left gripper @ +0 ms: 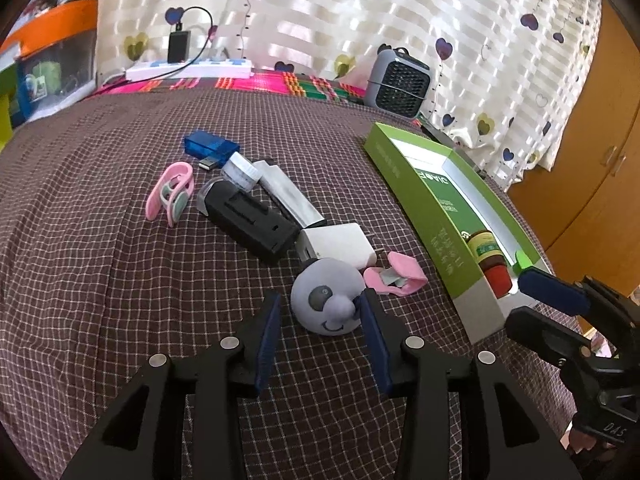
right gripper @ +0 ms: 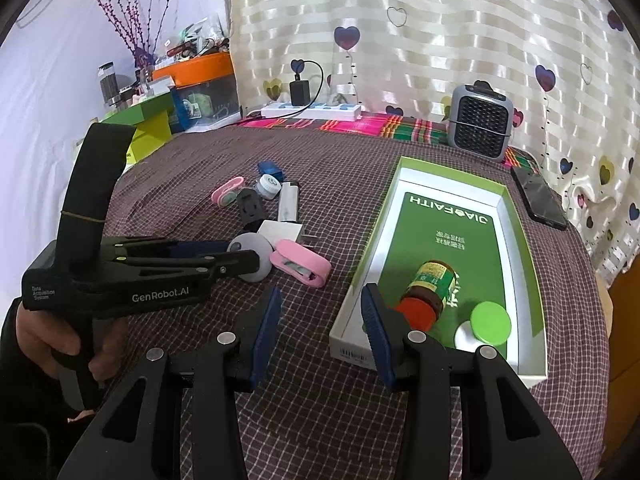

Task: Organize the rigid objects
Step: 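Grasp the grey panda-face toy with the left tool while the right tool reaches for the pink clip, then grasp and lift the pink clip with the right tool while the left tool holds the panda toy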

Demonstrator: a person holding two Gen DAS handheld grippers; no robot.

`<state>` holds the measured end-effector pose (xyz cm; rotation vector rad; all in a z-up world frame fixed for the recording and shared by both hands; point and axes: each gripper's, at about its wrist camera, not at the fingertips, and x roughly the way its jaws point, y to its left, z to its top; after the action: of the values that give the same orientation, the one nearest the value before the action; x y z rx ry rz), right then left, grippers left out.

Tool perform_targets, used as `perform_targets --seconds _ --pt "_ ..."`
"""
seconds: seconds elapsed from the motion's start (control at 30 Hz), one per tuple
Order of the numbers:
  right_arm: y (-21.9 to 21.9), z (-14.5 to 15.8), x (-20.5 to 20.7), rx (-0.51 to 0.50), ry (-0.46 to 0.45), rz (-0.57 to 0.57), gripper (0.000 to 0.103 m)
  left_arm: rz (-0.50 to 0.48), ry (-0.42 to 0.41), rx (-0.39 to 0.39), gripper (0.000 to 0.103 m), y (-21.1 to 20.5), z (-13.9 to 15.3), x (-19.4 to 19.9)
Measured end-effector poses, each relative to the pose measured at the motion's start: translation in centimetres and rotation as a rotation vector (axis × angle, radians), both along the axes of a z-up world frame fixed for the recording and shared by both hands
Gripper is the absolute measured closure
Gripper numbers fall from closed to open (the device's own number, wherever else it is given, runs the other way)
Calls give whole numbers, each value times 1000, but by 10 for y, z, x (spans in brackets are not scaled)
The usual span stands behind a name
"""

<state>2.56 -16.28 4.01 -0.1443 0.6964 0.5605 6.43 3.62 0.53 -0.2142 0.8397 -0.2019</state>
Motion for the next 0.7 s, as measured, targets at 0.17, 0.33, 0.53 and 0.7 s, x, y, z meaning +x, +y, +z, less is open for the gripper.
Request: perform_targets --seconds 0.17,0.33,0.53,0.7 --pt "7 -1 8 -18 2 12 60 -3 -10 -26 71 3 1 -3" --pt "16 -5 16 -44 10 34 60 -4 -22 -35 73 6 2 -6" --pt "30 -11 26 -91 20 79 60 1 -41 -41 73 12 4 -12" --pt "43 -14 34 -127 37 110 60 18 -45 -50 73 21 4 -16"
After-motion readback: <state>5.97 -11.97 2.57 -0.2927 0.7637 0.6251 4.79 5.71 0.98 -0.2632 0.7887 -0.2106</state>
